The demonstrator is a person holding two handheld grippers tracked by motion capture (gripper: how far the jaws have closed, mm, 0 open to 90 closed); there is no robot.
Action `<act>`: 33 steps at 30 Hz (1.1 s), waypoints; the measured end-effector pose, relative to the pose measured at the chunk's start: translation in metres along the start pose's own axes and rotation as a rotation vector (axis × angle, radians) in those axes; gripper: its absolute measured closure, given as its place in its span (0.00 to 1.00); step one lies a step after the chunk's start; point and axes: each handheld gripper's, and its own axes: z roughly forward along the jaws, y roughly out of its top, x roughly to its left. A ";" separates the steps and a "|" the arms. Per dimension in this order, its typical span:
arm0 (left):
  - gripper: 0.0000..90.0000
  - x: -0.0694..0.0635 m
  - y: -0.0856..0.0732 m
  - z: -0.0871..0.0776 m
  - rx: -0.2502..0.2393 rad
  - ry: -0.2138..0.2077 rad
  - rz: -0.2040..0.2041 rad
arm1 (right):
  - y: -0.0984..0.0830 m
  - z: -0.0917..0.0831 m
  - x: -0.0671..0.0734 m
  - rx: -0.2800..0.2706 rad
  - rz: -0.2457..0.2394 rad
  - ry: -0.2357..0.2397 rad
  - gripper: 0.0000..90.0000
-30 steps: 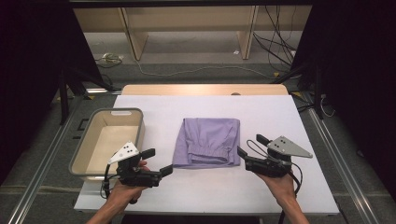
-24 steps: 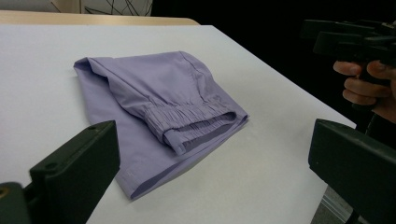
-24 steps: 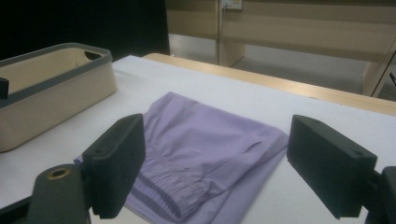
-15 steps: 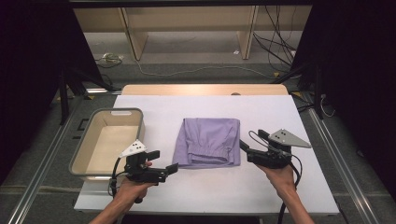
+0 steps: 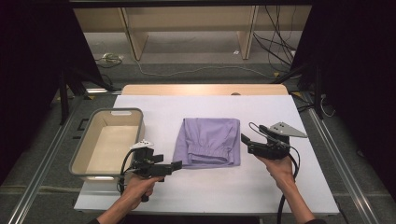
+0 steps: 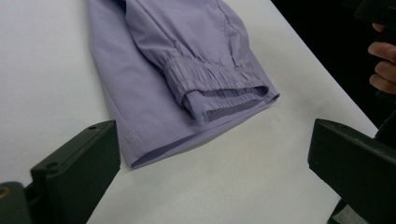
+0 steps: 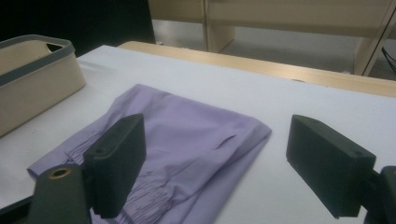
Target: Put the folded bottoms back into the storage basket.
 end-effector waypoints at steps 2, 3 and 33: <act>0.02 0.001 0.000 0.004 0.012 0.000 -0.013 | 0.000 0.003 -0.002 0.009 0.005 -0.007 0.23; 0.02 0.001 0.000 0.004 0.012 0.000 -0.013 | 0.000 0.003 -0.002 0.009 0.005 -0.007 0.23; 0.04 0.016 0.007 0.036 0.122 0.046 -0.108 | -0.003 0.055 -0.034 0.146 0.081 -0.023 0.23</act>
